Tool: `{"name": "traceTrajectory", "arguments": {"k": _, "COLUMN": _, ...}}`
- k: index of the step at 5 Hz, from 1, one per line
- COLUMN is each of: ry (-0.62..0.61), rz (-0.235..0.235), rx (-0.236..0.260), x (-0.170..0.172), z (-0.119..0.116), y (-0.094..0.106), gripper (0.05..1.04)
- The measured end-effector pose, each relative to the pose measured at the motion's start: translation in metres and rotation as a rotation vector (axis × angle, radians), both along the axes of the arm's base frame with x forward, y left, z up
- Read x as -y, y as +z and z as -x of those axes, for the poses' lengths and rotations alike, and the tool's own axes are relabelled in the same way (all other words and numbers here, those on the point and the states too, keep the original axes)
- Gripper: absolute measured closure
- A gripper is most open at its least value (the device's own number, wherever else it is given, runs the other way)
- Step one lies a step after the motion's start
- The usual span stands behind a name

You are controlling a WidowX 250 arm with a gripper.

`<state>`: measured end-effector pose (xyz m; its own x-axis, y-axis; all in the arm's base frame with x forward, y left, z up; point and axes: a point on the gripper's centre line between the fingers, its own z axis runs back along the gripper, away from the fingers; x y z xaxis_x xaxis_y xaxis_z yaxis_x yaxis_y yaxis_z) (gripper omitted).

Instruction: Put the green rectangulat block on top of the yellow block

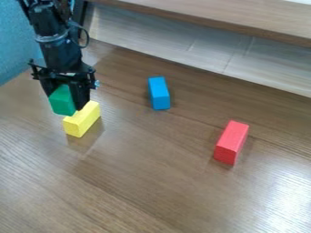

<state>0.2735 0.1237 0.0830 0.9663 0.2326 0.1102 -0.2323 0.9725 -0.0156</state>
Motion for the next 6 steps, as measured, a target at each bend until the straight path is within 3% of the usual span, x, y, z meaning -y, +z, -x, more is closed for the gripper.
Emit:
{"name": "traceTrajectory", "arguments": {"k": 5, "ry": 0.02, "rz": -0.012, "rx": -0.053, "x": -0.007, "z": -0.005, "y": -0.024, "gripper": 0.485}}
{"name": "traceTrajectory", "arguments": {"k": 6, "ry": 0.021, "rz": -0.013, "rx": -0.049, "x": -0.008, "z": -0.005, "y": -0.024, "gripper": 0.437}}
